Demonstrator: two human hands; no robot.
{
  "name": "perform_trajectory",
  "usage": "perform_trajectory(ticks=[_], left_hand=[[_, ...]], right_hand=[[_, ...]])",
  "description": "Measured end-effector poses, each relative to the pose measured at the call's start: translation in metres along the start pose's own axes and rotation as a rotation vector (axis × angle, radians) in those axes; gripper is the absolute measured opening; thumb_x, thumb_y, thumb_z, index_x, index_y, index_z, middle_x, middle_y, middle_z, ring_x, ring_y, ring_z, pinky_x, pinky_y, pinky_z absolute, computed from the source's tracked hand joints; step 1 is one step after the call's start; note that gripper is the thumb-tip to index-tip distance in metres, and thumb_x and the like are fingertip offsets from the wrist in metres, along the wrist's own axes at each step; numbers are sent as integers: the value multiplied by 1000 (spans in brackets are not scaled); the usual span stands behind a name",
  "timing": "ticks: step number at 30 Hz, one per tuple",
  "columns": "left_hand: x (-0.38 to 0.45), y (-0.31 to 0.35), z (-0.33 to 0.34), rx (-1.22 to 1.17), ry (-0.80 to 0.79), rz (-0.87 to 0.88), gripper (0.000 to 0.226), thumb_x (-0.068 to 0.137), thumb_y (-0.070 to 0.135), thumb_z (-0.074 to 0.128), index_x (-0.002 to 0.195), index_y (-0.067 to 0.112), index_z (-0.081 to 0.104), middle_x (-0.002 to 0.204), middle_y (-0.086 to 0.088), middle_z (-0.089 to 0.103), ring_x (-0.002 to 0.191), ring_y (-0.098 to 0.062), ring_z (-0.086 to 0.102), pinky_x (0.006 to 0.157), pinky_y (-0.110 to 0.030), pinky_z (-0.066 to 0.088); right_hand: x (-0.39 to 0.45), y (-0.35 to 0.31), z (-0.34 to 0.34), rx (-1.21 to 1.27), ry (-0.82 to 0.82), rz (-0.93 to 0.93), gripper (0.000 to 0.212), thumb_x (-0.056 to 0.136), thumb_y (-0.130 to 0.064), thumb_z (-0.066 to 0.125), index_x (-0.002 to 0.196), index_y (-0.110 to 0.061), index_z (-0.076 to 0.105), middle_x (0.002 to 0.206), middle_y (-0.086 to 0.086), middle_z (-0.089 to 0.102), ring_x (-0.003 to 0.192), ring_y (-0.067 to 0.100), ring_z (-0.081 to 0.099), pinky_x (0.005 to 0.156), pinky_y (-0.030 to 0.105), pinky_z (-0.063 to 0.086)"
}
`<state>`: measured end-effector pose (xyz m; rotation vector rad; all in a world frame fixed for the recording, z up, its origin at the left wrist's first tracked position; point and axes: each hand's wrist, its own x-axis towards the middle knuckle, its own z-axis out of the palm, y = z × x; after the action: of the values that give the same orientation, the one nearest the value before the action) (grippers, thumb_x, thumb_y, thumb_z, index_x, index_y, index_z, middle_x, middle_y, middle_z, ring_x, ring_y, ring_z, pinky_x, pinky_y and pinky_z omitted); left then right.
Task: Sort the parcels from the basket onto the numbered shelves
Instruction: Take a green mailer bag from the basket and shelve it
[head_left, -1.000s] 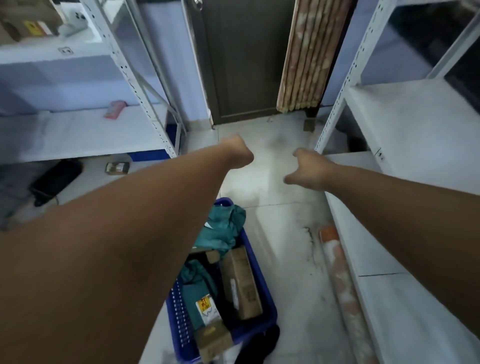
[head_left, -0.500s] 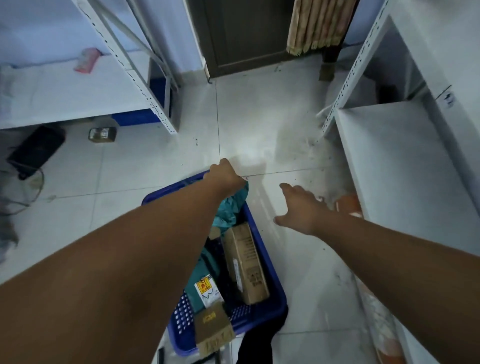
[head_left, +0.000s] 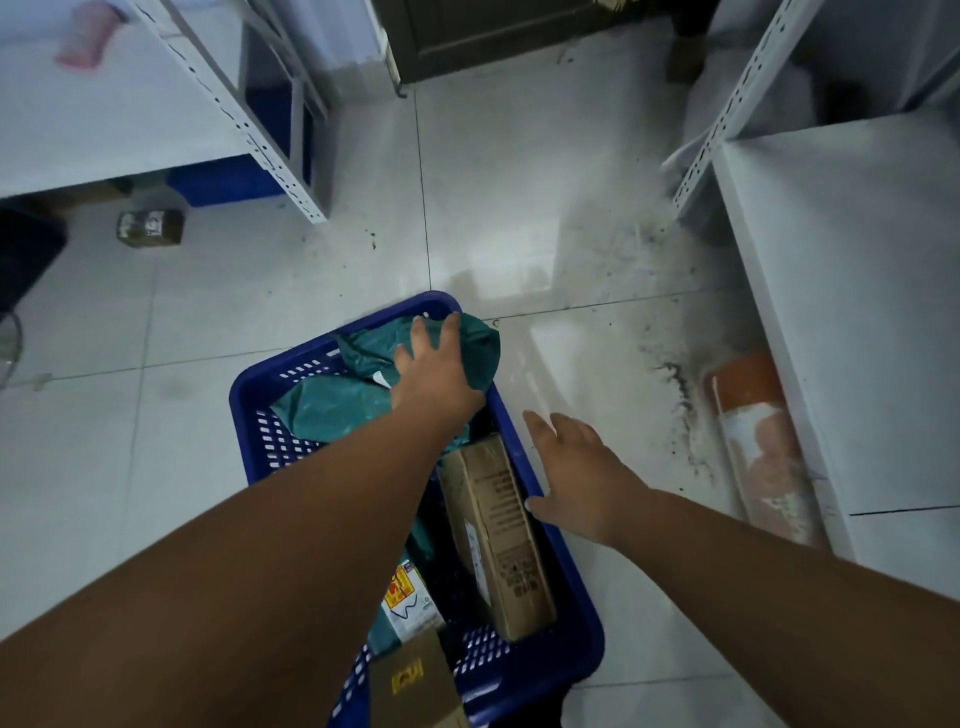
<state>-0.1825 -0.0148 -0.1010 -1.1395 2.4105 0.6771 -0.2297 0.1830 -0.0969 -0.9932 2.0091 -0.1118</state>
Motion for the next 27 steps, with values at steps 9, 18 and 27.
perform_trajectory(ticks=[9,18,27], left_hand=[[40,-2,37,107,-77,35,104,89,25,80,161,51,9,175,0,-12,158,-49,-6,110,-74,40],[62,-12,55,299,-1,14,87,87,10,79,152,30,25,159,-16,20,141,-55,32,94,-59,57],[55,-10,26,261,102,18,72,88,-5,70,145,19,35,148,-20,35,125,-50,50,78,-49,47]], right_hand=[[34,1,26,127,-4,12,110,93,-43,69,161,-27,-15,170,13,-6,156,33,-2,126,44,12],[44,7,23,202,21,12,108,92,-48,69,162,-29,-12,171,11,-6,156,33,-1,125,45,15],[20,31,10,200,32,69,109,91,-50,69,162,-31,-10,170,10,-5,156,31,3,124,42,15]])
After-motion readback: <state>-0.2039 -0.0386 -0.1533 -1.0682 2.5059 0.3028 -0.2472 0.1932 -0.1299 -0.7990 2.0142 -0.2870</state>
